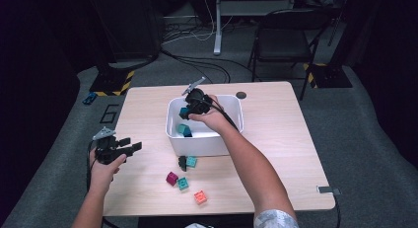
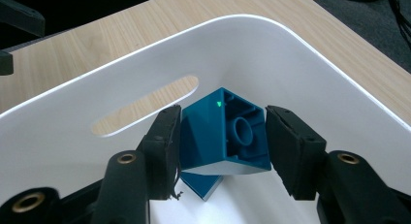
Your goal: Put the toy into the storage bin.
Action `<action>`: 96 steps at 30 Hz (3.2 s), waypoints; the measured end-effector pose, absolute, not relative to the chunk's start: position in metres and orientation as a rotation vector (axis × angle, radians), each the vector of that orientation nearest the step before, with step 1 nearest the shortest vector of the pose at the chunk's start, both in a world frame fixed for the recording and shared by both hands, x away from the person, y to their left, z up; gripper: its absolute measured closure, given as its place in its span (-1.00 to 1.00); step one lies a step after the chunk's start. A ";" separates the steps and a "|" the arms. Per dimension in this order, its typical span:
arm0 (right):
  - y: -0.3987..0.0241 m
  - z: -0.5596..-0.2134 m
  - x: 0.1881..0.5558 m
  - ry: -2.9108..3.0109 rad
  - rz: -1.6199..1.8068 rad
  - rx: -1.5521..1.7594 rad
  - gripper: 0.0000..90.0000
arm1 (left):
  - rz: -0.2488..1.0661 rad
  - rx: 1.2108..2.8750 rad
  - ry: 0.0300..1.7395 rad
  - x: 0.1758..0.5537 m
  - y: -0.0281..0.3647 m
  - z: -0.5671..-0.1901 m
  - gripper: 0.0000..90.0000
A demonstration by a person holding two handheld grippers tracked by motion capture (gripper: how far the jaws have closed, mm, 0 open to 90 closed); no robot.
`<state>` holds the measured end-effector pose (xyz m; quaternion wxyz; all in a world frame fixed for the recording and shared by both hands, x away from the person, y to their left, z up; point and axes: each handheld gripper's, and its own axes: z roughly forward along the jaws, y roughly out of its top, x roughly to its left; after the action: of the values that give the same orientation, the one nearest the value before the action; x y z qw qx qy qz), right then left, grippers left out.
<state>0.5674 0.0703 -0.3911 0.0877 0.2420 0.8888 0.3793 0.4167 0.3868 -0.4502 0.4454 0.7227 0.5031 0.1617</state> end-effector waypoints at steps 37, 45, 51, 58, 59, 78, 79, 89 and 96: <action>0.017 -0.332 0.441 2.593 1.371 0.480 0.03 | 0.411 1.812 1.246 0.418 0.384 -0.451 -0.19; 0.008 -0.347 0.422 2.602 1.405 0.468 0.03 | 0.415 1.795 1.246 0.419 0.383 -0.451 -0.19; 0.002 -0.362 0.406 2.618 1.452 0.408 0.03 | 0.407 1.812 1.243 0.421 0.381 -0.451 -0.19; -0.003 -0.391 0.388 2.649 1.454 0.378 0.03 | 0.400 1.824 1.242 0.422 0.379 -0.452 -0.19; -0.003 -0.391 0.388 2.649 1.454 0.378 0.03 | 0.400 1.824 1.242 0.422 0.379 -0.452 -0.19; 0.001 -0.468 0.362 2.744 1.381 0.340 0.08 | 0.401 1.822 1.250 0.421 0.379 -0.454 -0.19; 0.001 -0.470 0.361 2.749 1.379 0.322 0.09 | 0.400 1.824 1.251 0.421 0.379 -0.454 -0.19; 0.006 -0.489 0.354 2.792 1.371 0.255 0.10 | 0.412 1.830 1.251 0.418 0.380 -0.452 -0.19; 0.007 -0.499 0.352 2.827 1.350 0.242 0.06 | 0.417 1.830 1.255 0.417 0.380 -0.452 -0.19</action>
<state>0.3522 0.0072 -0.4985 -0.0002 0.0769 0.8998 0.4296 0.4174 0.3804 -0.4523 0.4276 0.7327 0.5024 0.1668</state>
